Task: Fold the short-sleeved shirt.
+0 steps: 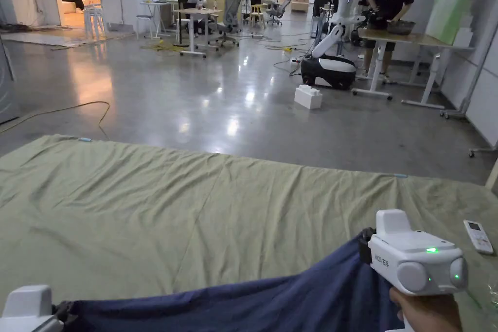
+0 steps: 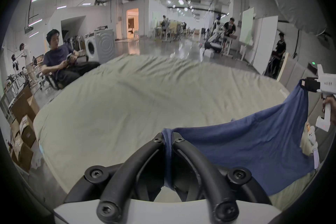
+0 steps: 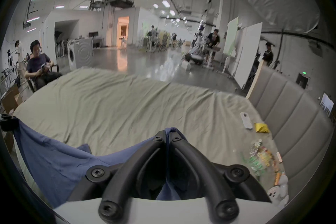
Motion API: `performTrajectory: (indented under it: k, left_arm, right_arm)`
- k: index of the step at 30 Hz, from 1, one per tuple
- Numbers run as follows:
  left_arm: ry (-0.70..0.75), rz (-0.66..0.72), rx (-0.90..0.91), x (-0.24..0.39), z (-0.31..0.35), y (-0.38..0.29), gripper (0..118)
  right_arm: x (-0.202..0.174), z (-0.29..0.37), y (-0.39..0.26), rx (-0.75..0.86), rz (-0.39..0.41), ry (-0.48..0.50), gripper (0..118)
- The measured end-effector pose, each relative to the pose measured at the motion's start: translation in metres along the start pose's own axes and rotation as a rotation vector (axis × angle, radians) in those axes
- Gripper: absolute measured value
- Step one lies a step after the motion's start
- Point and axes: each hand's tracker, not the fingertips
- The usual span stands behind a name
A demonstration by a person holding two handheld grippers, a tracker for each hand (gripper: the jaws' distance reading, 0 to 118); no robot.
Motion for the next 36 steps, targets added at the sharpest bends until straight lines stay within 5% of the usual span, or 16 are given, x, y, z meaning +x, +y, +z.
performTrajectory:
  k: [9,11,15,23,36]
  left_arm:
    - [-0.076,-0.034,0.187,0.039,0.021,0.130,6]
    - [-0.082,-0.053,0.212,0.050,0.024,0.158,6]
    - [-0.081,-0.098,0.289,0.071,0.037,0.212,6]
    - [-0.084,-0.079,0.342,0.083,0.038,0.303,6]
    - [-0.060,-0.083,0.387,0.084,0.001,0.403,6]
  right_arm:
    - [0.067,0.079,0.073,0.172,-0.057,-0.143,3]
    - [0.081,0.089,0.085,0.163,-0.136,-0.158,3]
    - [0.097,0.111,0.119,0.254,-0.094,-0.226,3]
    - [0.107,0.123,0.178,0.336,-0.045,-0.290,3]
    - [0.108,0.085,0.249,0.372,-0.082,-0.309,3]
